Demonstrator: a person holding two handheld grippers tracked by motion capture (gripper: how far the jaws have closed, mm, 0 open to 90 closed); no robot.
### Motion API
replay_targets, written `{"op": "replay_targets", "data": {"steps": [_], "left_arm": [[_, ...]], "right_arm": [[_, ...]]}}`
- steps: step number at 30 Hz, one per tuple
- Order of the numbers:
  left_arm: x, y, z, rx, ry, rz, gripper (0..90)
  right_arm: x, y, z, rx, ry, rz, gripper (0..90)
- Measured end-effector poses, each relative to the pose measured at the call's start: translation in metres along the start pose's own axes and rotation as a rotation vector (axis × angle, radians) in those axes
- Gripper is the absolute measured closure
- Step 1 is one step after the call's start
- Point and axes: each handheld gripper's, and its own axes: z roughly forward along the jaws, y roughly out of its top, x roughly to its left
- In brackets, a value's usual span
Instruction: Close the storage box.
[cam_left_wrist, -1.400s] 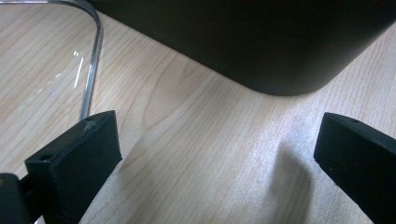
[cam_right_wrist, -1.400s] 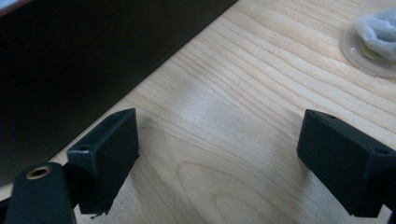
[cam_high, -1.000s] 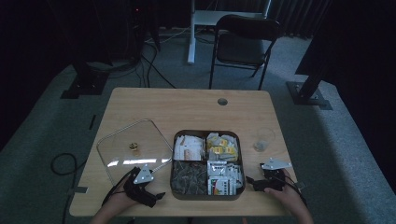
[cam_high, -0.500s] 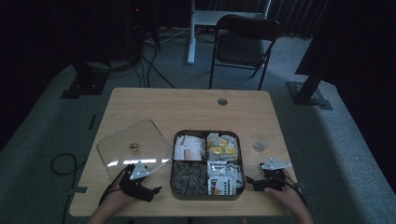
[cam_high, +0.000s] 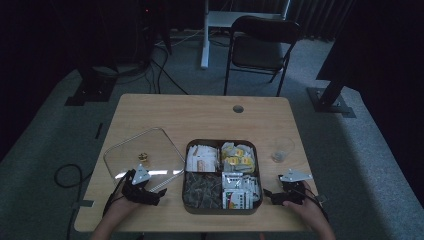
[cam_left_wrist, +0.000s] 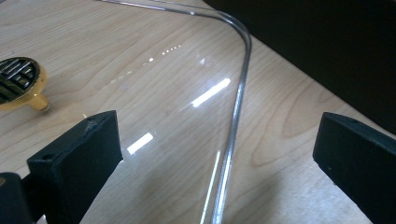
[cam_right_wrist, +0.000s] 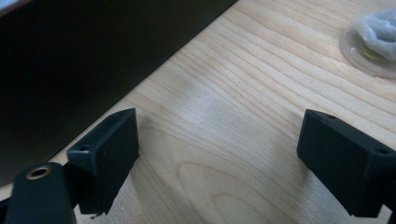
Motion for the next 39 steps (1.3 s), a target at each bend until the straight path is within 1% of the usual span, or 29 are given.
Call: {"op": "replay_targets", "data": {"steps": [3, 7, 9, 11, 12, 13, 14, 18, 20, 23, 24, 25, 26, 27, 28, 29, 31, 32, 36, 37, 39], "left_arm": [[0.003, 0.0, 0.001, -0.002, 0.012, -0.015, 1.1], [0.006, 0.002, 0.003, 0.001, 0.045, -0.029, 1.1], [0.007, 0.002, 0.004, 0.006, 0.072, -0.031, 1.1], [0.009, 0.003, 0.004, 0.005, 0.085, -0.042, 1.1], [0.009, 0.004, 0.005, 0.004, 0.101, -0.043, 1.1], [0.011, 0.004, 0.005, 0.005, 0.109, -0.049, 1.2], [0.012, 0.005, 0.005, 0.001, 0.108, -0.063, 1.1], [0.015, 0.006, 0.007, -0.003, 0.143, -0.072, 1.1], [0.017, 0.007, 0.008, 0.002, 0.144, -0.075, 1.1], [0.019, 0.008, 0.01, -0.001, 0.155, -0.08, 1.2], [0.02, 0.008, 0.01, -0.001, 0.165, -0.081, 1.2], [0.02, 0.008, 0.01, -0.001, 0.165, -0.081, 1.2], [0.022, 0.009, 0.011, -0.004, 0.165, -0.095, 1.2], [0.024, 0.009, 0.011, -0.007, 0.183, -0.096, 1.1], [0.026, 0.01, 0.011, -0.011, 0.175, -0.112, 1.2], [0.027, 0.01, 0.011, -0.016, 0.177, -0.12, 1.2], [0.027, 0.01, 0.011, -0.016, 0.177, -0.12, 1.2], [0.03, 0.012, 0.013, -0.008, 0.2, -0.12, 1.2], [0.031, 0.014, 0.016, 0.007, 0.227, -0.125, 1.2], [0.032, 0.015, 0.017, 0.006, 0.226, -0.134, 1.2], [0.034, 0.017, 0.018, 0.005, 0.226, -0.132, 2.3]], "right_arm": [[0.0, 0.0, 0.0, 0.0, 0.0, -0.001, 12.2], [0.0, 0.0, 0.0, 0.0, 0.0, -0.001, 12.2], [0.0, 0.0, 0.0, -0.001, 0.0, -0.001, 12.2], [0.0, 0.0, 0.0, 0.001, 0.0, -0.001, 12.2], [0.0, 0.0, 0.0, 0.001, 0.0, -0.001, 12.2], [0.0, 0.0, 0.0, 0.001, 0.0, -0.001, 12.2], [0.0, 0.0, 0.0, 0.002, 0.0, 0.0, 12.2], [0.0, 0.0, 0.0, 0.0, 0.0, -0.001, 12.2], [0.0, 0.0, 0.0, 0.001, 0.0, -0.001, 12.2], [0.0, 0.0, 0.0, 0.0, 0.0, -0.001, 12.3], [0.0, 0.0, 0.0, 0.001, 0.0, -0.001, 12.2], [0.0, 0.0, 0.0, 0.001, 0.0, -0.001, 12.2], [0.0, 0.0, 0.0, 0.0, 0.0, -0.001, 12.2], [0.0, 0.0, 0.0, 0.0, 0.0, -0.001, 12.3], [0.0, 0.0, 0.0, 0.001, 0.0, -0.001, 12.2], [0.0, 0.0, 0.0, 0.001, 0.0, -0.001, 12.2], [0.0, 0.0, 0.0, 0.0, 0.0, -0.001, 12.2], [0.0, 0.0, 0.0, 0.001, -0.001, -0.001, 12.2], [0.0, 0.0, 0.0, 0.001, 0.0, -0.001, 12.3], [0.0, 0.0, 0.0, 0.001, 0.0, -0.001, 12.2], [0.0, 0.0, 0.0, 0.001, 0.0, -0.001, 12.2]]}}
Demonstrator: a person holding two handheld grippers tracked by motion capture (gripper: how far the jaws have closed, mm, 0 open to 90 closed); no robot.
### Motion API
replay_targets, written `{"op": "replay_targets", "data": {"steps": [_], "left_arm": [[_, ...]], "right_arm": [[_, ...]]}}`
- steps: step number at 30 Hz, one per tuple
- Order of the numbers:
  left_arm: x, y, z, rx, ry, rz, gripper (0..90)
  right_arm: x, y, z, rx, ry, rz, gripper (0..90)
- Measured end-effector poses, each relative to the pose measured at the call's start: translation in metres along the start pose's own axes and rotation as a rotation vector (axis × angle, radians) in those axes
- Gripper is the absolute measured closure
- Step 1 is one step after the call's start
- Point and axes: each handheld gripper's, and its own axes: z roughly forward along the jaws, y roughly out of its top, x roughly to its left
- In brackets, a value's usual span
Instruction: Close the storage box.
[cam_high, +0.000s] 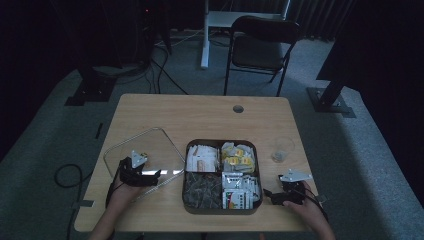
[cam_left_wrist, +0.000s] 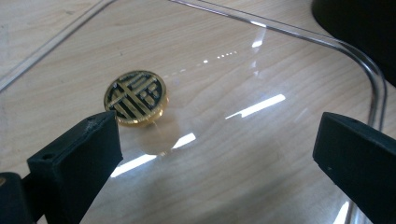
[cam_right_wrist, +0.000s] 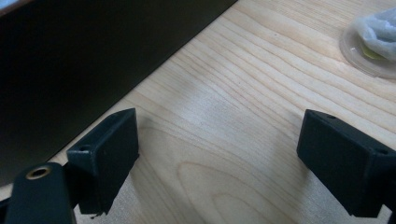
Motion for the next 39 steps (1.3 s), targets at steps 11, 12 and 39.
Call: {"op": "replay_targets", "data": {"steps": [11, 12, 39], "left_arm": [[0.01, 0.006, 0.006, -0.003, 0.058, -0.045, 14.9], [0.011, 0.006, 0.007, -0.011, 0.081, -0.053, 15.4], [0.026, 0.007, 0.02, -0.005, 0.088, -0.089, 49.2]], "right_arm": [[0.0, 0.0, 0.0, 0.0, 0.0, 0.0, 12.3], [0.0, 0.0, 0.0, 0.0, 0.0, 0.0, 12.3], [0.0, 0.0, 0.0, -0.001, 0.0, 0.0, 12.3]]}}
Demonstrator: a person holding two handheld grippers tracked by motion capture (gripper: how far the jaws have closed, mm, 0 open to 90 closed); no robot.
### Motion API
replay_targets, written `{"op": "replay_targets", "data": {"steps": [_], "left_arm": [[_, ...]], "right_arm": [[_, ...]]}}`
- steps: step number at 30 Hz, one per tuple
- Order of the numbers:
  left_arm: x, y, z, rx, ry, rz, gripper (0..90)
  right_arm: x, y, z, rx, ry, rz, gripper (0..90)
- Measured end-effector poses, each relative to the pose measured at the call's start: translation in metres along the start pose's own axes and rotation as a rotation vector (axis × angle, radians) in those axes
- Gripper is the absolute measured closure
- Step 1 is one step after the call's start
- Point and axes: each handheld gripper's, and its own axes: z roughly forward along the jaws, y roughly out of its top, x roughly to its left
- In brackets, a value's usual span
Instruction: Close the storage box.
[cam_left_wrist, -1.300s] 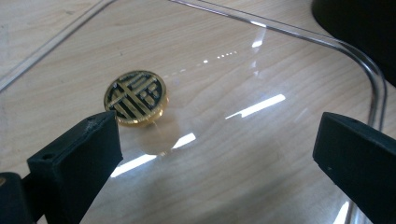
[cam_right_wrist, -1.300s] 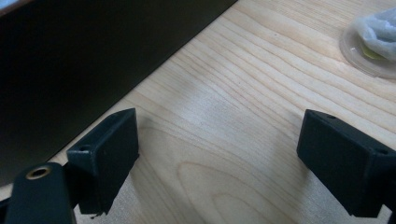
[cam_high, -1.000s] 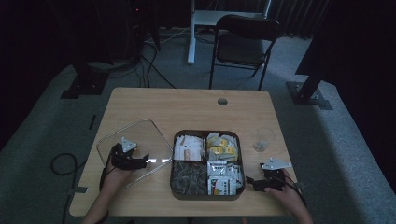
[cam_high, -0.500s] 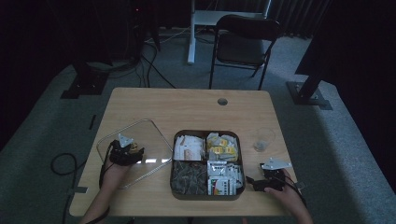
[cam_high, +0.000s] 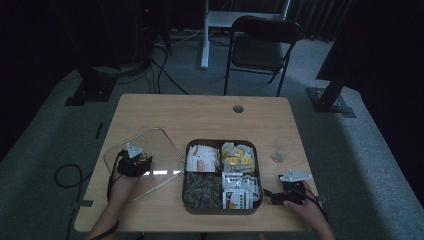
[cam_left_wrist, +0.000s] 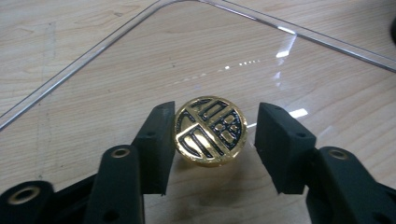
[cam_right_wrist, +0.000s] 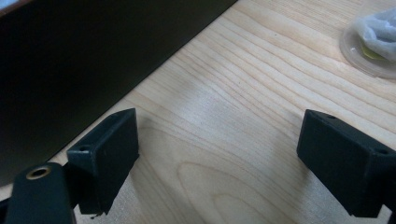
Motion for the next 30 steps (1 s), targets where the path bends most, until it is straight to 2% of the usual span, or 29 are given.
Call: {"op": "replay_targets", "data": {"steps": [4, 7, 13, 17, 24, 26, 27, 28, 30], "left_arm": [[0.001, 0.001, 0.001, 0.0, 0.009, -0.008, 53.3], [0.001, 0.0, 0.001, -0.005, 0.023, 0.002, 57.6], [0.002, 0.0, 0.0, 0.0, 0.021, 0.017, 58.6], [0.003, 0.002, -0.002, 0.016, 0.023, 0.008, 58.8], [0.008, 0.004, -0.009, 0.01, 0.028, -0.006, 58.9], [0.006, 0.008, -0.014, 0.024, 0.035, 0.021, 58.9], [0.006, 0.008, -0.014, 0.024, 0.035, 0.021, 58.9], [0.005, 0.011, -0.017, 0.035, 0.056, 0.041, 58.9], [0.005, 0.012, -0.019, 0.029, 0.06, 0.037, 58.9]], "right_arm": [[0.0, 0.0, 0.0, 0.0, 0.0, 0.0, 12.3], [0.0, 0.0, 0.0, 0.0, 0.0, 0.0, 12.2], [0.0, 0.0, 0.0, 0.0, 0.0, 0.0, 12.3], [0.0, 0.0, 0.0, 0.0, 0.0, 0.0, 12.3], [0.0, 0.0, 0.0, 0.0, 0.0, 0.0, 12.3], [0.0, 0.0, 0.0, 0.0, 0.0, 0.0, 12.3], [0.0, 0.0, 0.0, 0.0, 0.0, 0.0, 12.3], [0.0, 0.0, 0.0, 0.0, 0.0, 0.0, 12.3], [0.0, 0.0, 0.0, 0.0, 0.0, 0.0, 12.3]]}}
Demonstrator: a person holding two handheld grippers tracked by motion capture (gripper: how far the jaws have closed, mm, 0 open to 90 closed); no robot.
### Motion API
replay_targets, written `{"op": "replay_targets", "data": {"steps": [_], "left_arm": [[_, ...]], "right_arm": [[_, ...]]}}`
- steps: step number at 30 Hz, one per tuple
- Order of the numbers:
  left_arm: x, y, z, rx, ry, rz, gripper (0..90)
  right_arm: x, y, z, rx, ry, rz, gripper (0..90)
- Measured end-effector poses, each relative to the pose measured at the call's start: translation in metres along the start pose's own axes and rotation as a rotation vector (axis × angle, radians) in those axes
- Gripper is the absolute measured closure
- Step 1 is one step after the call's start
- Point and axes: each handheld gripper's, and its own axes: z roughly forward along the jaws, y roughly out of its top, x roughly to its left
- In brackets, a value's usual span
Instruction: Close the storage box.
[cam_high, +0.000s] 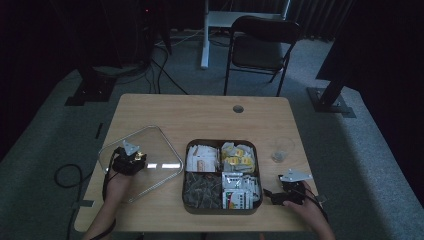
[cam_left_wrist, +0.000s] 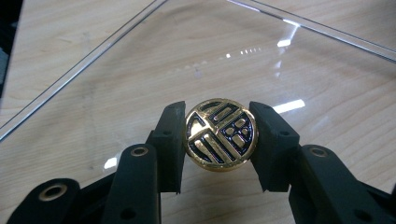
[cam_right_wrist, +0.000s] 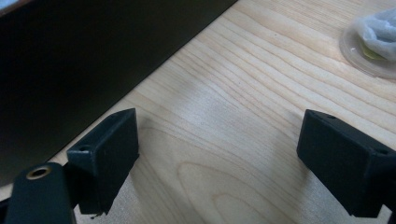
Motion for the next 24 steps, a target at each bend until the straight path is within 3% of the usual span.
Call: {"op": "replay_targets", "data": {"steps": [3, 8, 16, 24], "left_arm": [[0.004, 0.007, -0.009, -0.009, -0.043, -0.01, 58.9], [0.003, 0.017, -0.021, -0.033, -0.039, 0.022, 58.9], [0.006, 0.028, -0.036, -0.07, -0.059, 0.006, 58.9], [-0.008, 0.043, -0.049, -0.086, -0.111, 0.058, 58.8]], "right_arm": [[0.0, 0.0, 0.0, 0.001, 0.0, 0.0, 12.2], [0.0, 0.0, 0.0, 0.0, 0.0, 0.0, 12.3], [0.0, 0.0, 0.0, 0.0, 0.0, 0.0, 12.3], [0.0, 0.0, 0.0, 0.0, 0.0, 0.0, 12.3]]}}
